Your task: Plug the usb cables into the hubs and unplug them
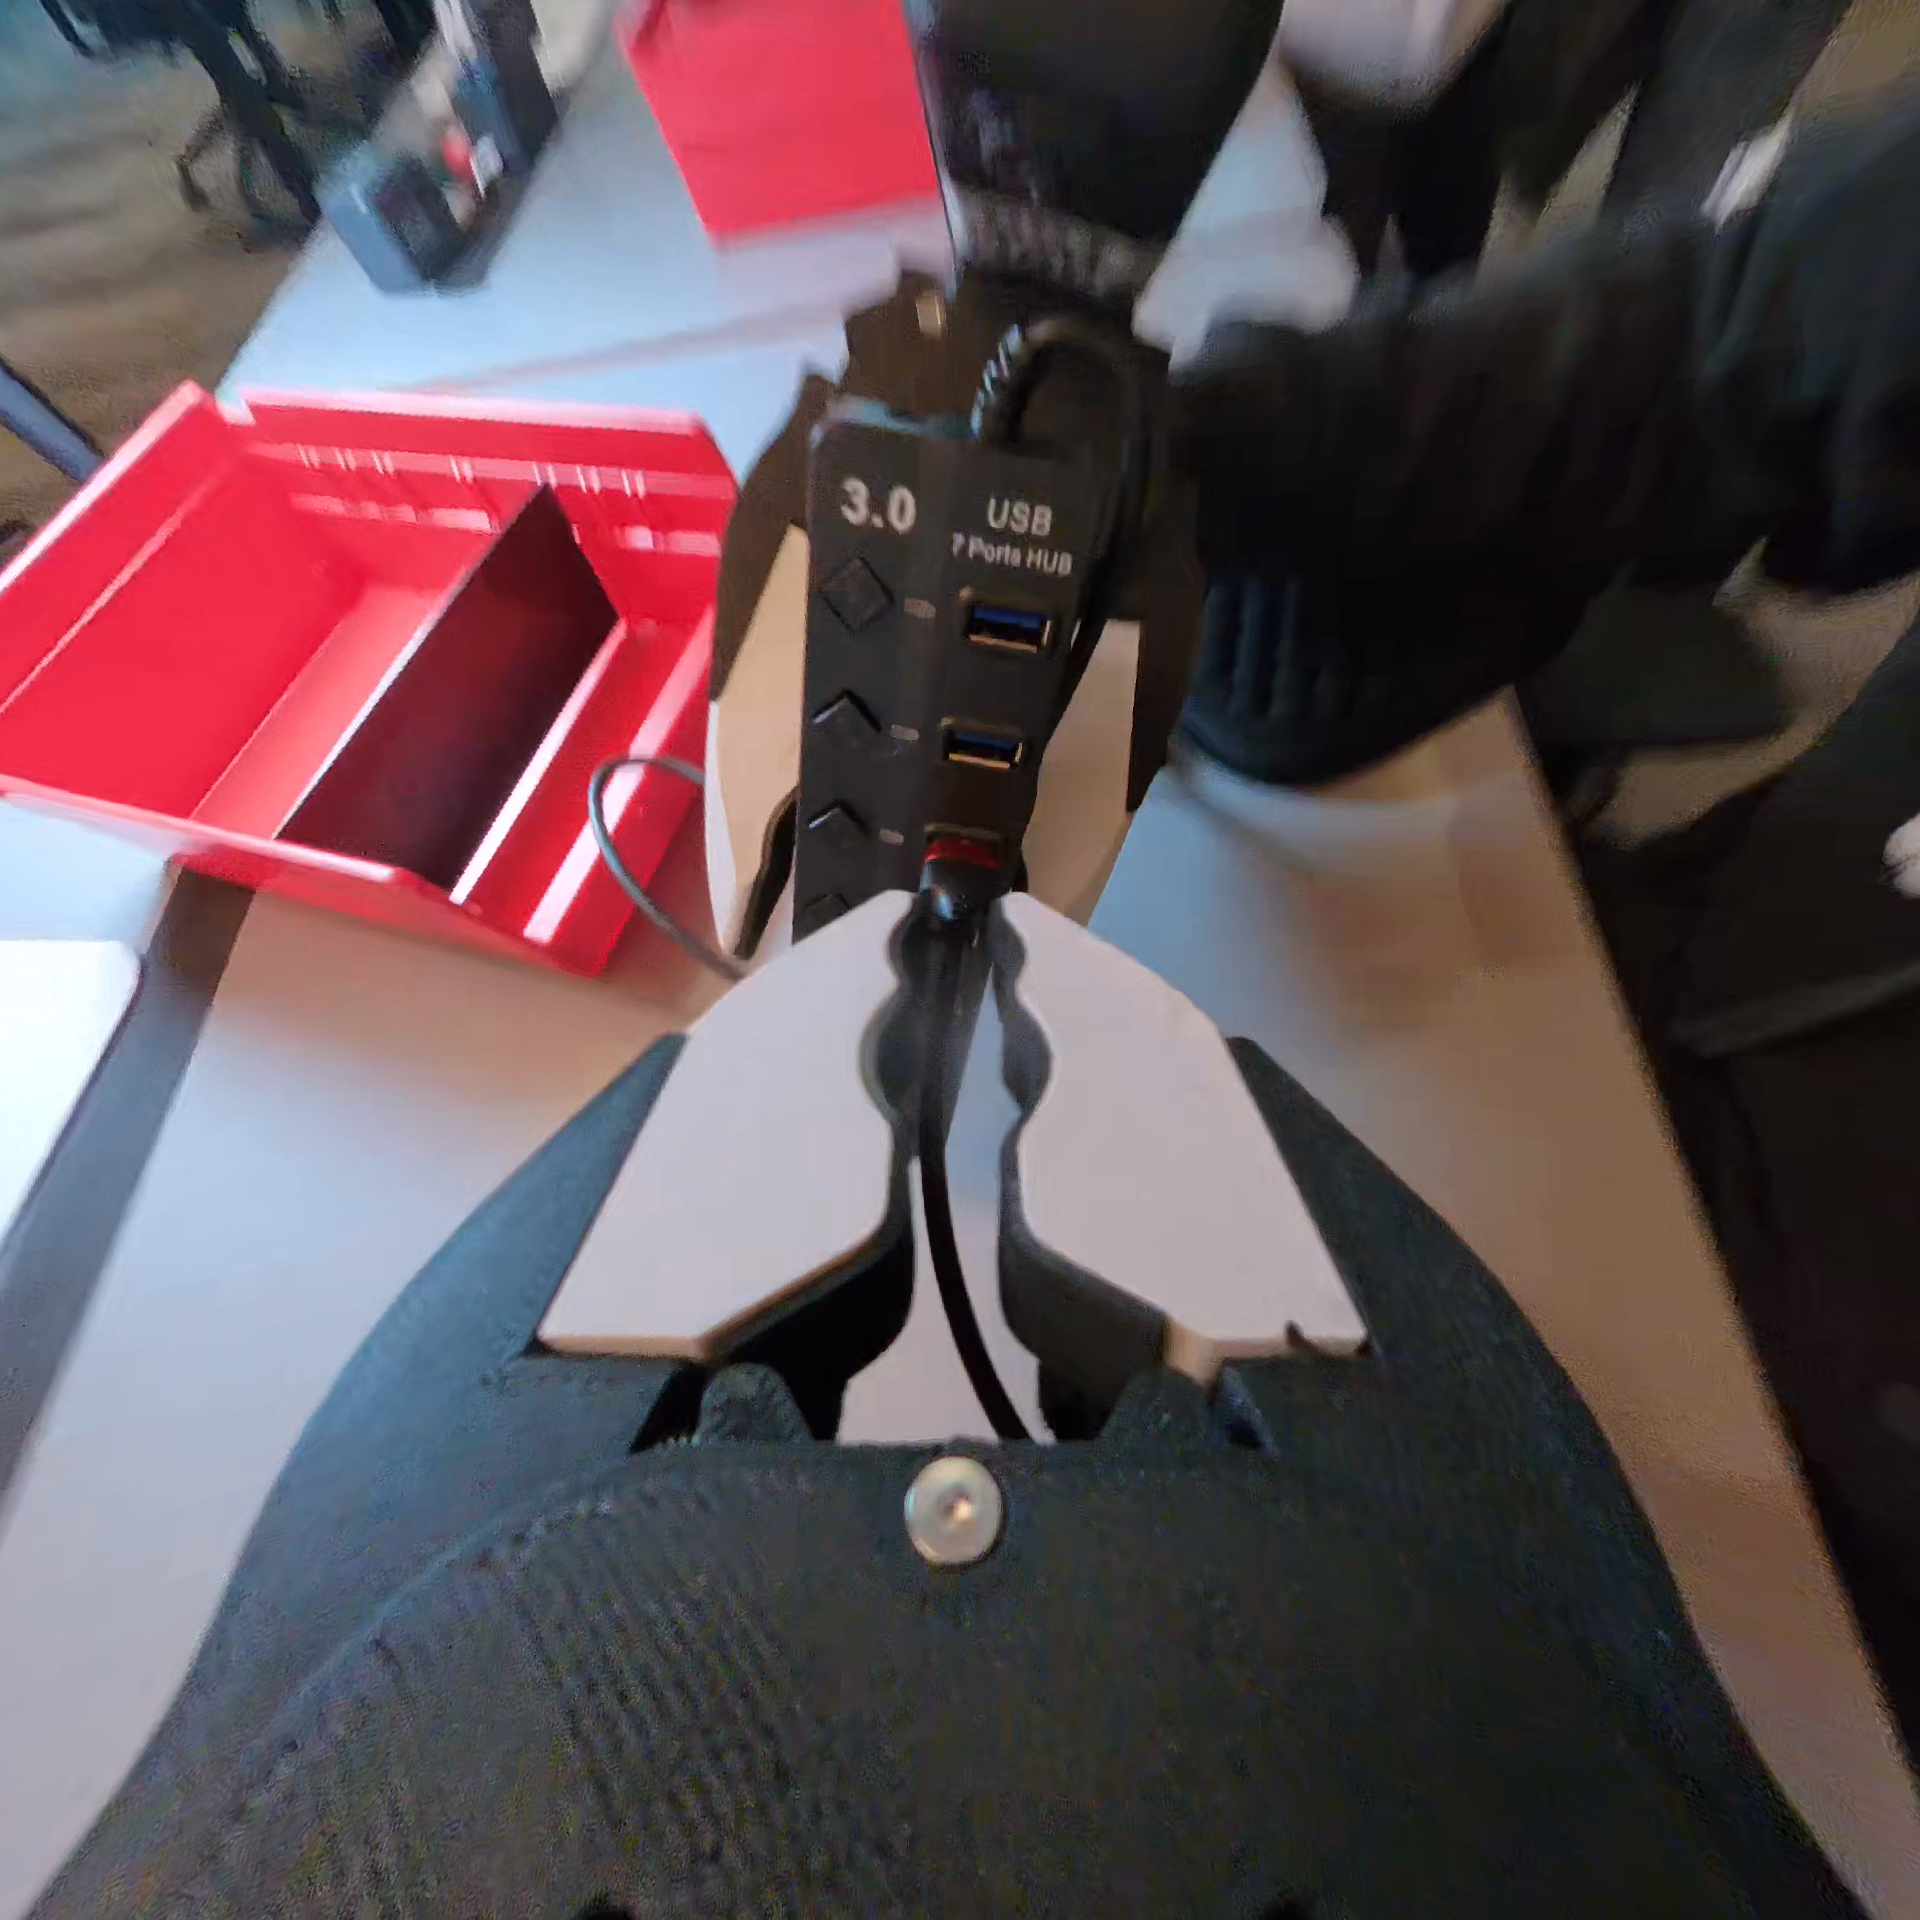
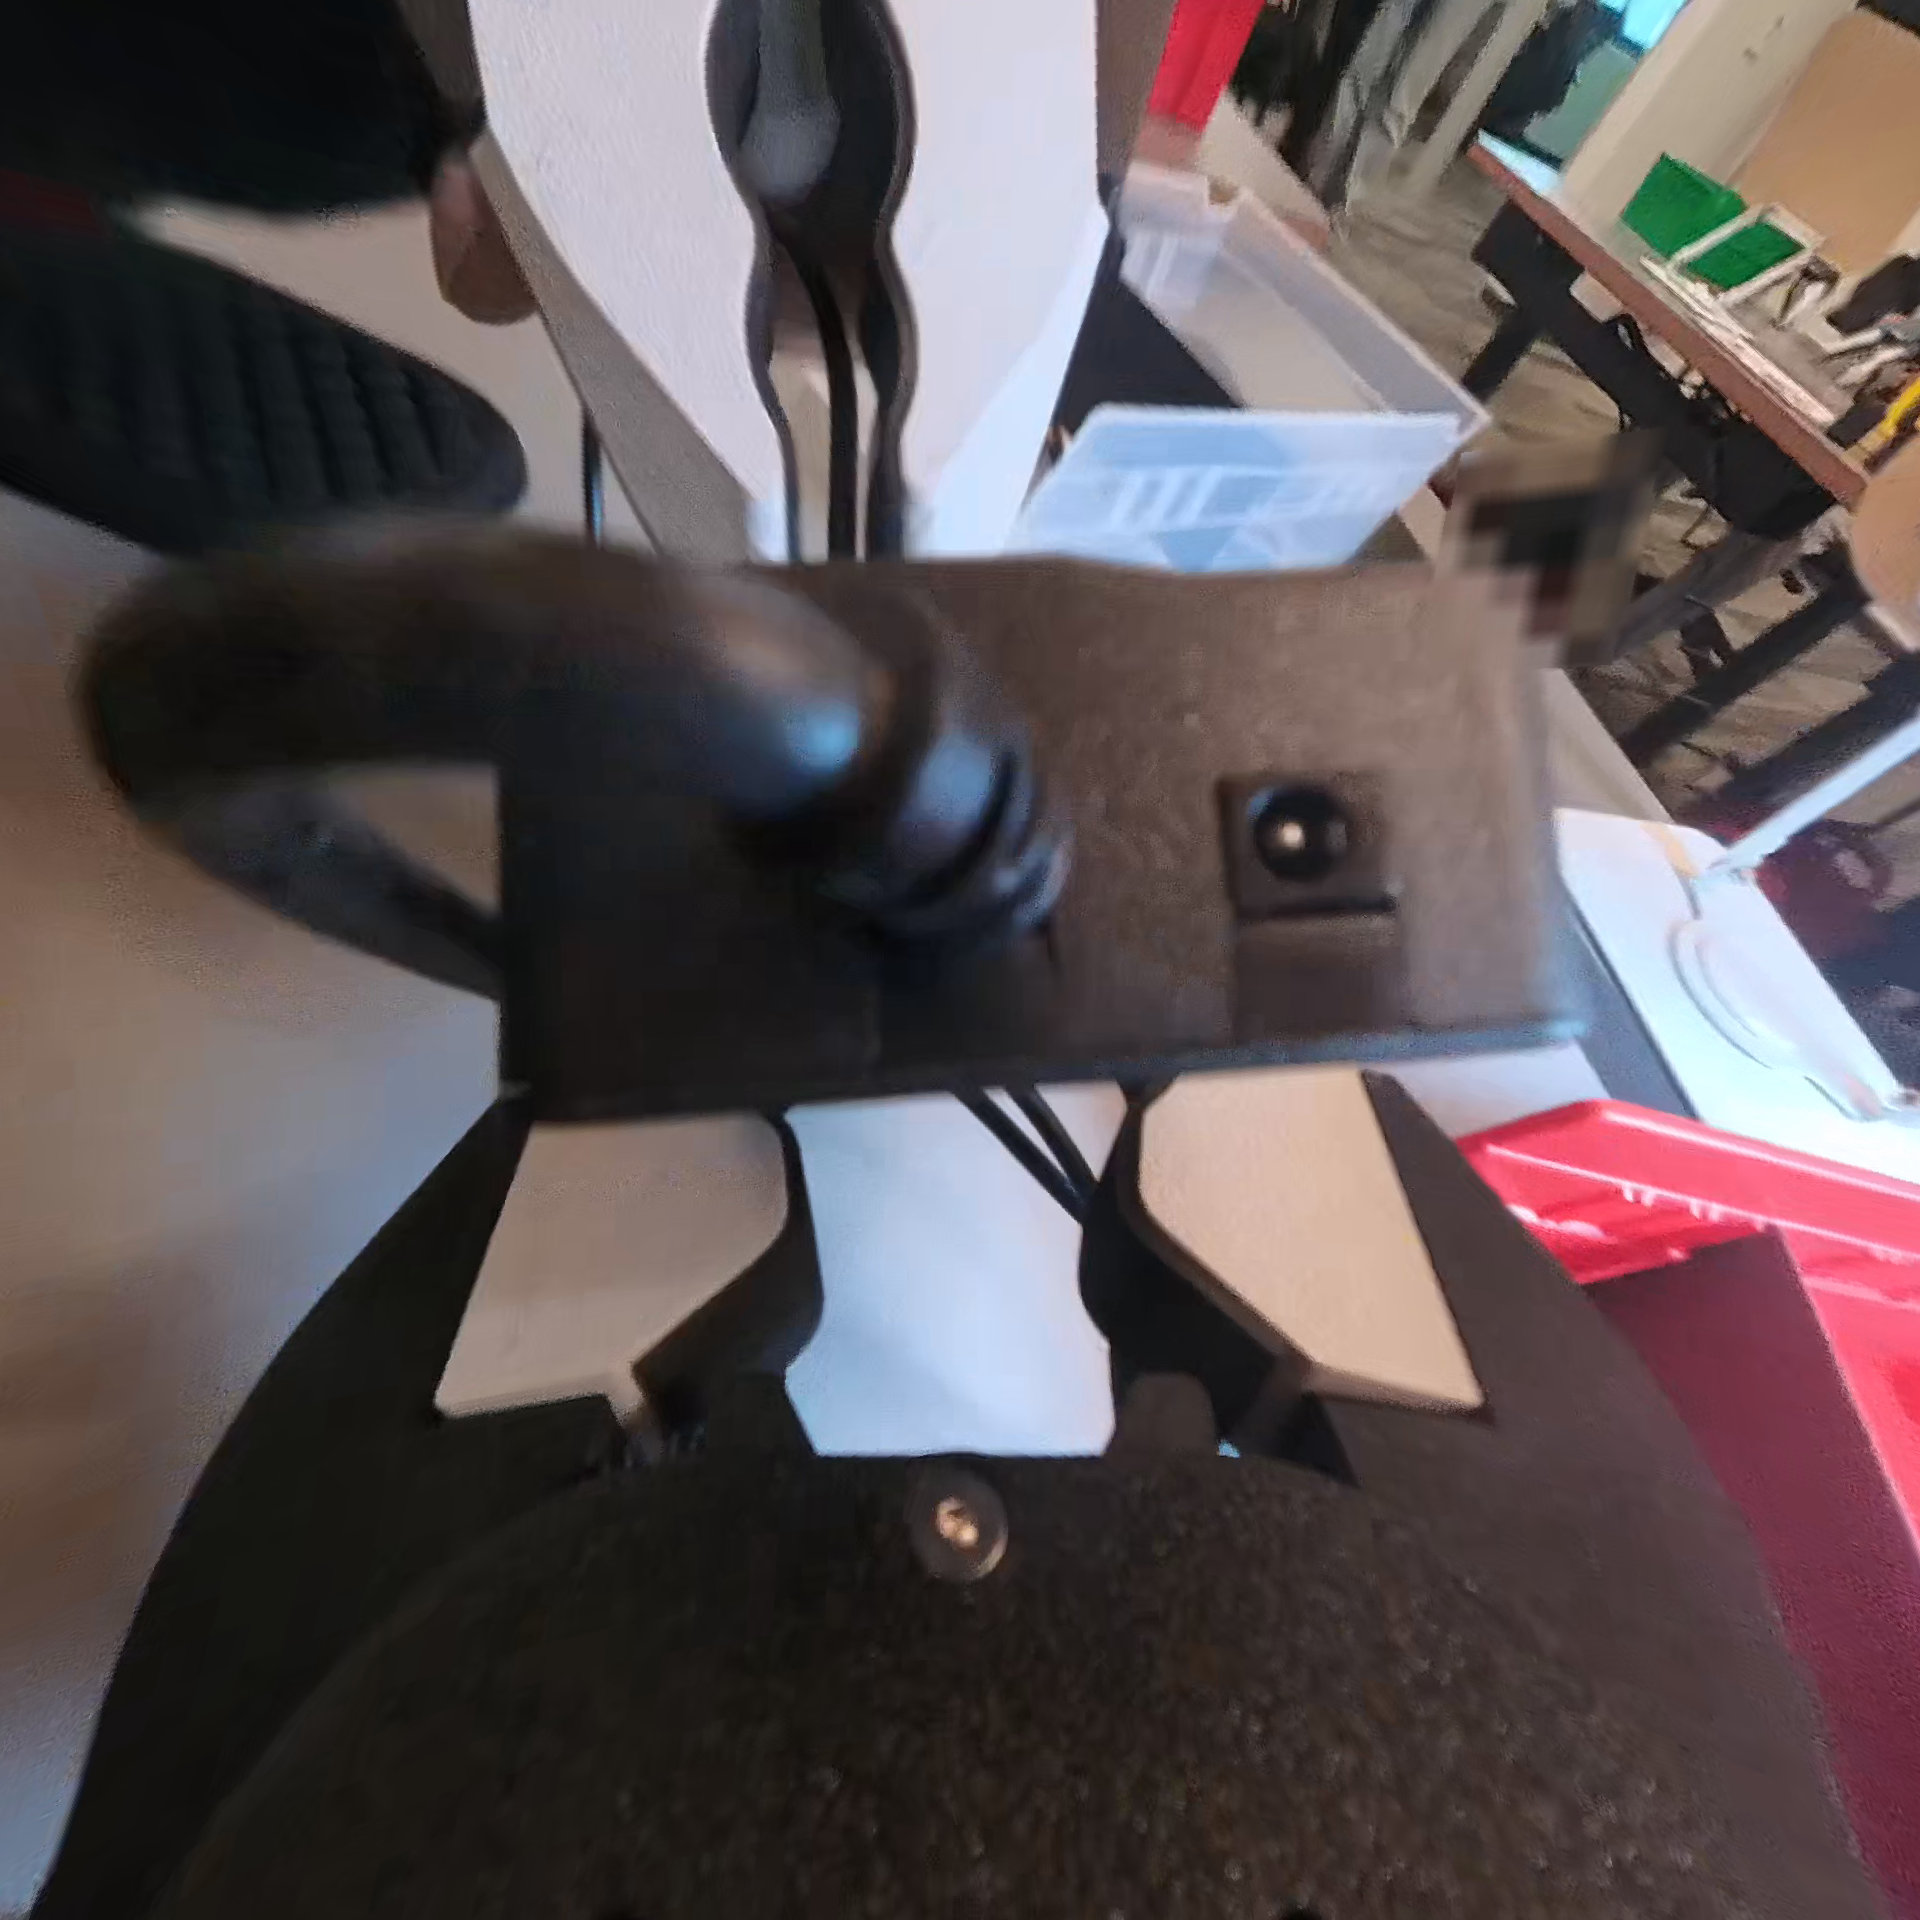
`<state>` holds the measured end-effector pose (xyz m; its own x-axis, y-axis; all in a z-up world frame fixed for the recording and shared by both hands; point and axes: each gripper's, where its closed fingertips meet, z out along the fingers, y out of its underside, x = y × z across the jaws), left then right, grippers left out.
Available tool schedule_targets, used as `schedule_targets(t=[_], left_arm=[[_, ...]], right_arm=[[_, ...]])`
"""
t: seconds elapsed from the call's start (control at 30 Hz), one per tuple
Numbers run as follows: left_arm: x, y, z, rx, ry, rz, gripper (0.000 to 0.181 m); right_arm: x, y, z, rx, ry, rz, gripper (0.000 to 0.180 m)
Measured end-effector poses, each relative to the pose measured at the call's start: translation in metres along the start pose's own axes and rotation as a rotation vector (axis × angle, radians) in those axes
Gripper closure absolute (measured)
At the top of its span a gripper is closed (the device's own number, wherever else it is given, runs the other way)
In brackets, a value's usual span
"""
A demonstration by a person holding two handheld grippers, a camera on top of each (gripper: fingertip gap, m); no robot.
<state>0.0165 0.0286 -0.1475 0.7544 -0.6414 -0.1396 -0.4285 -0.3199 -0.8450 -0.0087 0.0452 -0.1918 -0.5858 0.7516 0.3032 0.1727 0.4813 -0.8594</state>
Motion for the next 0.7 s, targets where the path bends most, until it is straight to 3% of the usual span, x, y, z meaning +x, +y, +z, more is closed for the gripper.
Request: schedule_targets(t=[0.03,0.1,0.23,0.33,0.47,0.7], left_arm=[[-0.001,-0.009,-0.009,0.093,0.02,-0.064,0.157],[-0.012,-0.022,-0.032,0.276,0.028,-0.191,0.143],[-0.061,-0.003,-0.077,0.529,-0.148,-0.387,0.143],[-0.077,0.037,-0.078,0.473,-0.243,-0.459,0.145],[-0.068,0.078,-0.047,0.319,-0.271,-0.437,0.145],[-0.045,0.101,-0.002,0.136,-0.226,-0.334,0.144]], right_arm=[[0.001,-0.005,-0.003,0.029,-0.009,0.017,0.118],[0.007,-0.009,-0.01,0.074,-0.005,0.051,0.118],[0.022,-0.016,-0.027,0.143,0.024,0.108,0.118],[0.045,-0.035,-0.048,0.18,0.09,0.093,0.117],[0.104,-0.067,-0.079,0.246,0.243,0.079,0.117],[0.235,-0.103,-0.099,0.301,0.52,0.046,0.117]])
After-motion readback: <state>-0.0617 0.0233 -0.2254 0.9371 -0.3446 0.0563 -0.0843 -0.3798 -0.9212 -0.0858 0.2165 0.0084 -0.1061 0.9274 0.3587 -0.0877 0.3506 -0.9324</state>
